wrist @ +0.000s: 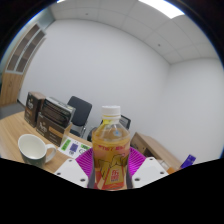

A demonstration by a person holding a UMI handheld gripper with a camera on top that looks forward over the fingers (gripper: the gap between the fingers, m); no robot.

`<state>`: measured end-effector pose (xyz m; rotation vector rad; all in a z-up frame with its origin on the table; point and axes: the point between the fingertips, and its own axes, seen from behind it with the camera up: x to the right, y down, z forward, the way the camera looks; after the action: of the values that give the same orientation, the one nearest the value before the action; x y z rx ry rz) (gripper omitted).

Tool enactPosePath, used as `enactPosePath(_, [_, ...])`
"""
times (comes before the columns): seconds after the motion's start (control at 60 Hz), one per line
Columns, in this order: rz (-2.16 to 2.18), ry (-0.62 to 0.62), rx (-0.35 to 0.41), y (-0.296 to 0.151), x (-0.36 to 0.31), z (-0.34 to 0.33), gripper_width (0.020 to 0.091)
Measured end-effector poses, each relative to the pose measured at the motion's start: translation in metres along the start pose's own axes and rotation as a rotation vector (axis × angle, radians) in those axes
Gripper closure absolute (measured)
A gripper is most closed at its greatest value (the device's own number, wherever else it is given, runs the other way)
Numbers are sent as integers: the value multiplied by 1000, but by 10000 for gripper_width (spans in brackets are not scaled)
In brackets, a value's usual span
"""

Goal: Pour water

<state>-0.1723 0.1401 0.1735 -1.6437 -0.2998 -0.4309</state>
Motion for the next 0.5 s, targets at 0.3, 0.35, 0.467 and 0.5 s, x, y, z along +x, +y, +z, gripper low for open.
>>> enactPosePath(0.3, [416,-79,-74,95,-4,25,663])
enactPosePath(0.35, [432,-89,-59,94,-5,29,658])
enactPosePath(0.467, [447,-100,-63,96,-6,28,650])
enactPosePath(0.5, [447,-105,-60,96,-6,27,640])
